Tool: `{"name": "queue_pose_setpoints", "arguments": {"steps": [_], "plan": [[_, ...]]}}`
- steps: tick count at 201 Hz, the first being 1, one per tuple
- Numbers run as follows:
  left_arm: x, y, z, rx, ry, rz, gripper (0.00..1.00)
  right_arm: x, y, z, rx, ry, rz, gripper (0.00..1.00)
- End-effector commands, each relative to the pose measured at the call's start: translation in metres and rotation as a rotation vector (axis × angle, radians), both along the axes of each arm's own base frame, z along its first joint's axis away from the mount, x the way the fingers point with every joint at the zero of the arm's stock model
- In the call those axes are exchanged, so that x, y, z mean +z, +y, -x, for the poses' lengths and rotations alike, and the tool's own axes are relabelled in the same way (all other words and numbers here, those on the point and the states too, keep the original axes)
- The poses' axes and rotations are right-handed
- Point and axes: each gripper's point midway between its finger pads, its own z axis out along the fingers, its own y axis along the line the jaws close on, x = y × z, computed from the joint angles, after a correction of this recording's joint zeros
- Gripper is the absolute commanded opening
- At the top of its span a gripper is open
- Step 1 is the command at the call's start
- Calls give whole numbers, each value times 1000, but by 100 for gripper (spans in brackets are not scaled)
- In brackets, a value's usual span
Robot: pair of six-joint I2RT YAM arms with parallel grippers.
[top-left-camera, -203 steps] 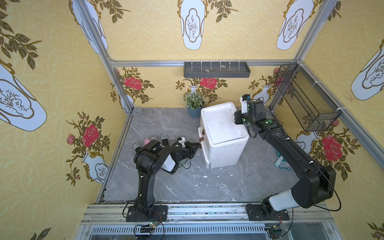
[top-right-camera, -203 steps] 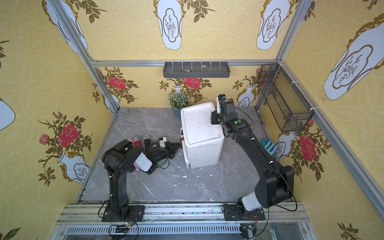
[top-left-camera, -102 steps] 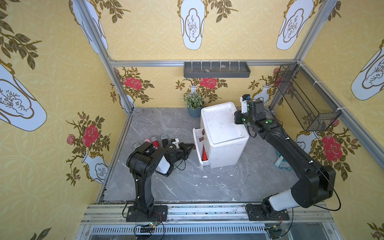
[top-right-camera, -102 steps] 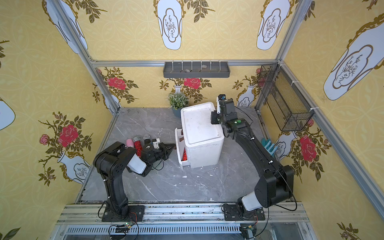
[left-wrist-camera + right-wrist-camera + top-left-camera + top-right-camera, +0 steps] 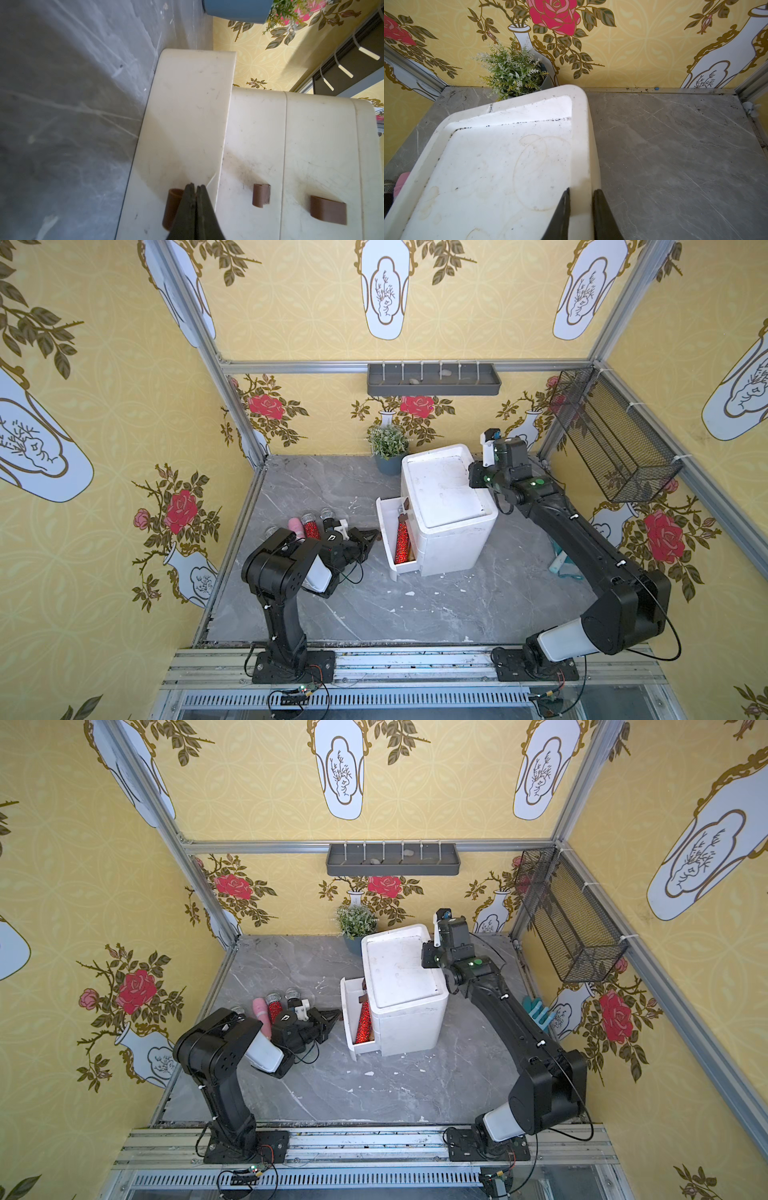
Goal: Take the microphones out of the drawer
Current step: Open the drawer in the storage box.
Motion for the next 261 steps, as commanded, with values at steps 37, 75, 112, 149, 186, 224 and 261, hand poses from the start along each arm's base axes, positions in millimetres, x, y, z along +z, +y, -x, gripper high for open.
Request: {"name": "queue_pose_setpoints", "arguments": {"steps": [37,75,112,149,186,224,261], "plan": [[2,12,2,32,-21,-18,0,-50,-22,26,-62,214,90,1],[4,22,3,66,-26,-26,0,-48,-23,26,-69,210,91,1],[7,32,4,105,-37,-39,0,-47,-22,24,-69,211,89,1],[11,38,4,128,-46,-57,0,-46,-22,24,-71,210,91,1],[11,43,4,146,-40,-85,0,-48,-23,23,-75,213,96,1],[11,54,7,198,-30,-114,0,-47,-23,23,-76,211,96,1],[13,60,10,215,-26,-154,0,-49,-23,23,-76,216,96,1]]}}
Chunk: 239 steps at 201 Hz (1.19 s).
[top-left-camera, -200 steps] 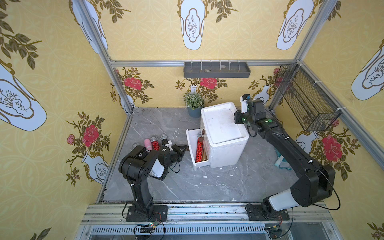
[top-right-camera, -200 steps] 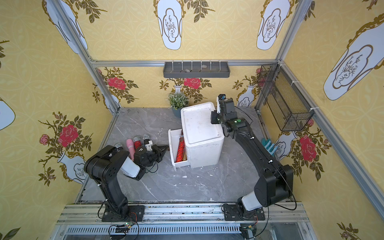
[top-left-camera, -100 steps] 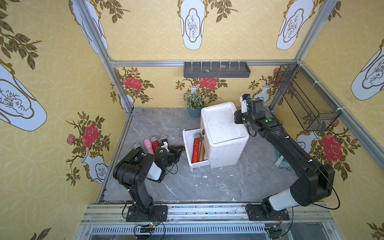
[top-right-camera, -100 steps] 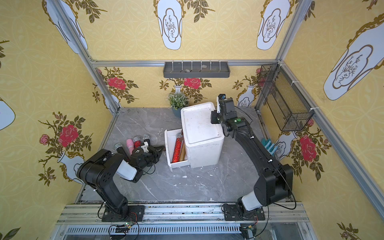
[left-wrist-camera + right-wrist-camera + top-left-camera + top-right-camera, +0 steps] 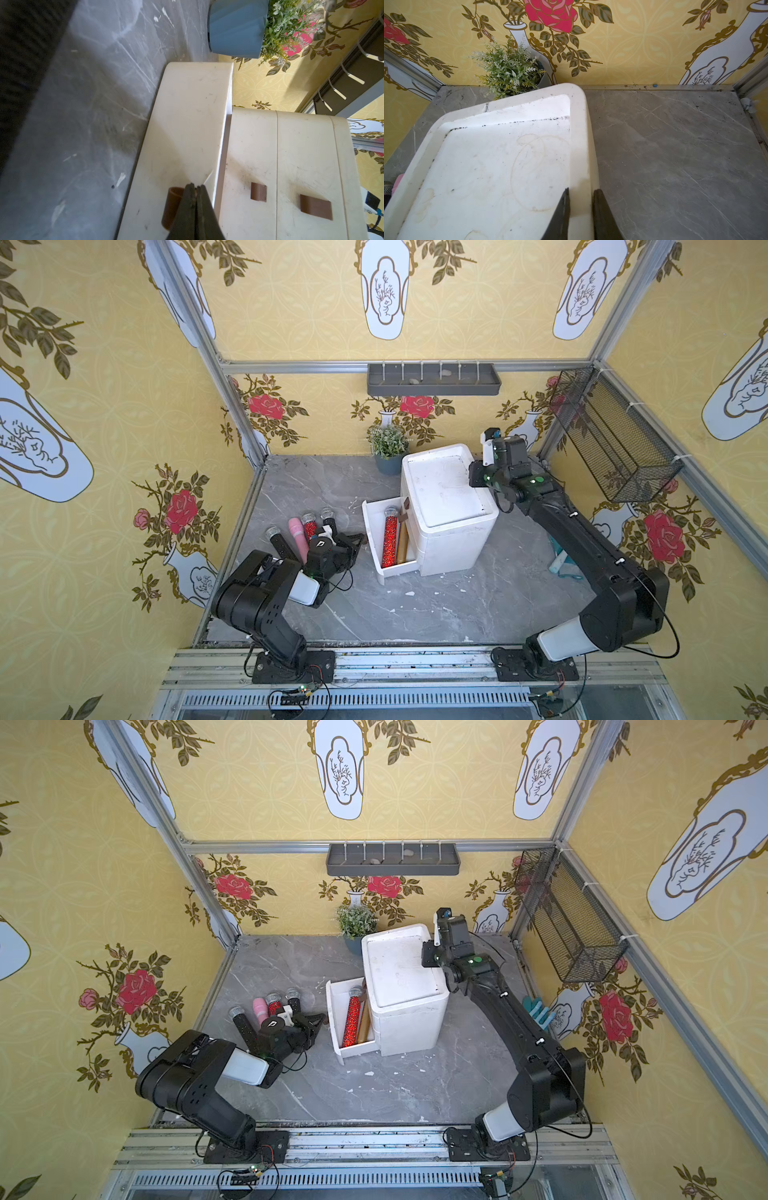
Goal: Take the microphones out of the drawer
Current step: Open the drawer in the storage box, then pick up the microphone from the drawer.
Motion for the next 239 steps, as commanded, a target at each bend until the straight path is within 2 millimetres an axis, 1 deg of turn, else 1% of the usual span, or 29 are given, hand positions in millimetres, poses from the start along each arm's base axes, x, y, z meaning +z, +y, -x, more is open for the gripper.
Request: {"name": "queue_pose_setpoints", "arguments": {"steps": [1,13,38,50,74,84,101,110,132,150,162,196,217,239], "plan": [[3,13,-5,65,-28,-50,0,-48,-22,25,-64,199,92,1],[5,12,-6,52,-30,-60,0,-49,-22,25,-63,201,91,1],[13,1,-12,-10,-46,-85,1,-49,-21,25,-62,202,89,2],[16,-2,-14,-27,-53,-96,7,-49,-21,25,-61,202,88,3],[21,-7,-17,-58,-57,-123,26,-50,-20,26,-57,204,87,6],[22,-8,-17,-72,-51,-133,36,-50,-20,26,-55,206,86,7],[22,-10,-17,-85,-44,-147,47,-51,-18,26,-49,207,84,7],[23,-9,-16,-88,-45,-152,50,-52,-17,25,-47,208,82,7],[25,-9,-15,-102,-42,-179,52,-53,-14,25,-41,211,80,7],[30,-12,-14,-140,-43,-238,53,-52,-13,25,-39,209,79,7],[35,-14,-15,-171,-44,-302,53,-51,-13,25,-39,207,78,7],[58,-21,-16,-267,-62,-544,54,-51,-13,25,-38,206,78,7],[66,-24,-17,-322,-61,-648,54,-53,-12,26,-38,211,75,7],[68,-28,-21,-371,-50,-728,54,-53,-11,27,-37,212,72,7]]}}
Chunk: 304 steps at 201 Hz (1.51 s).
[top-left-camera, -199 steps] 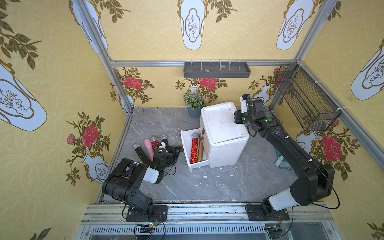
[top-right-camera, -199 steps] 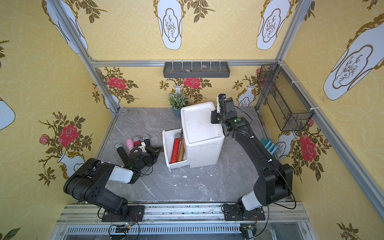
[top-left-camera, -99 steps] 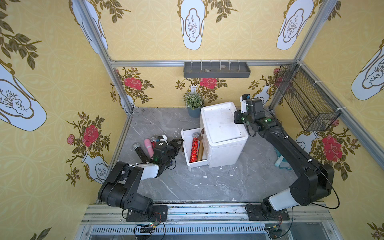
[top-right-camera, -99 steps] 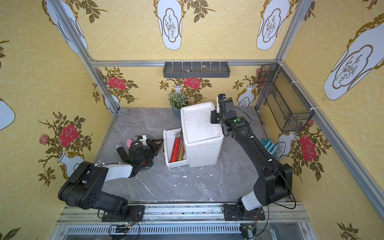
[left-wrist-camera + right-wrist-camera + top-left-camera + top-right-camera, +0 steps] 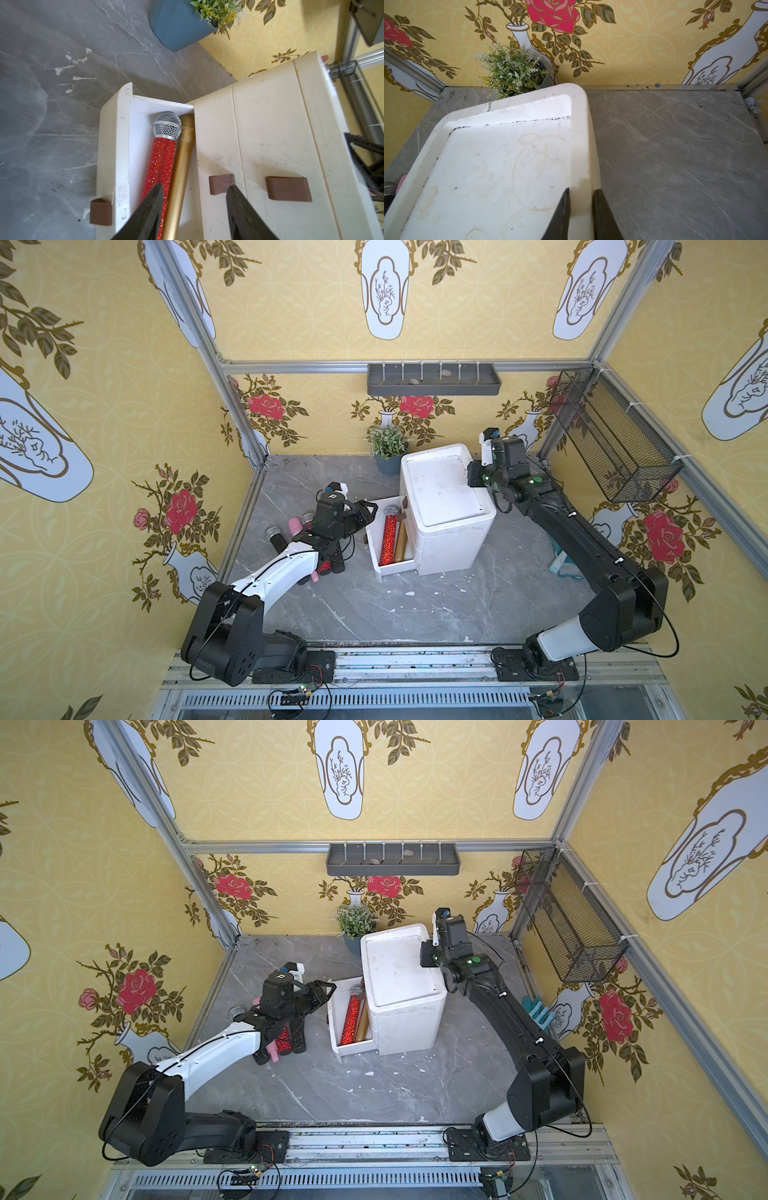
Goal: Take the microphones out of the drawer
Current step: Pick up the microphone from the drawer.
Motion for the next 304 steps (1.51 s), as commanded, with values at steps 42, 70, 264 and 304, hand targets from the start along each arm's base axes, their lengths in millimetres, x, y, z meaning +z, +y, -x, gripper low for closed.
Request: {"name": "queue_pose_setpoints", "arguments": {"steps": [42,70,264,304], "plan": [[-35,-17,12,-197,113,-386,55,-49,-15,27,-38,208,83,7],[-44,-34,9,-256,132,-458,55,-49,-15,28,-36,209,86,7],[-109,-54,6,-281,220,-717,54,-51,-15,28,-31,206,74,7],[-119,-53,7,-281,242,-724,54,-52,-14,28,-29,211,72,7]]}}
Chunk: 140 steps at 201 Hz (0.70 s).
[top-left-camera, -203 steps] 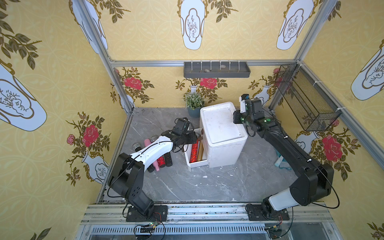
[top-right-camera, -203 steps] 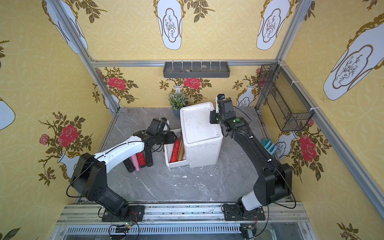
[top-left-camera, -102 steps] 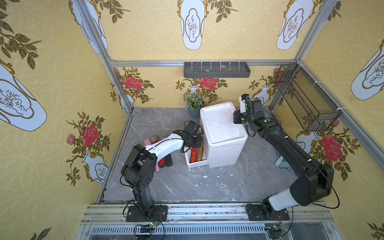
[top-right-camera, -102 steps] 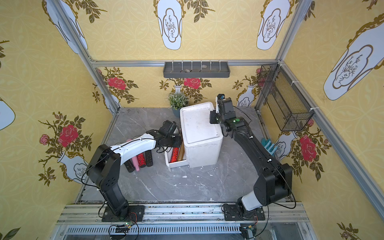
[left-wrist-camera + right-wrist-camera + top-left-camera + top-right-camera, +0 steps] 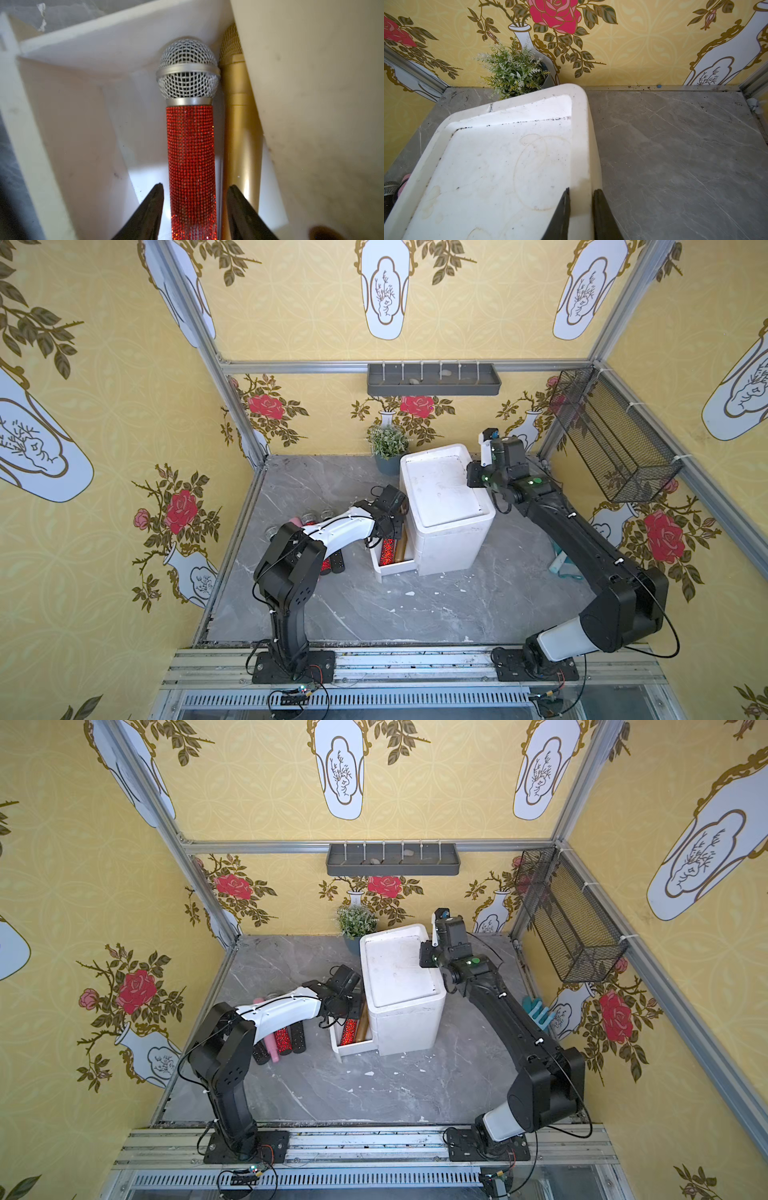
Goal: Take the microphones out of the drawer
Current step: Pick up the microphone from the drawer.
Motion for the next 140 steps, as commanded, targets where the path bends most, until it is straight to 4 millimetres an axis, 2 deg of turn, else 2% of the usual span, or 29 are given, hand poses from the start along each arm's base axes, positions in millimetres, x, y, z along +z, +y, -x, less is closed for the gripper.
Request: {"name": "queue_pose_setpoints", "arguments": {"steps": [1,106,140], "plan": [[-11,4,3,6,21,-24,54,-51,-16,27,-33,212,76,7],[-31,7,4,49,52,-61,51,-51,-16,28,-34,213,76,7],[-34,15,5,85,64,-94,48,-51,-17,30,-34,213,75,7]]}}
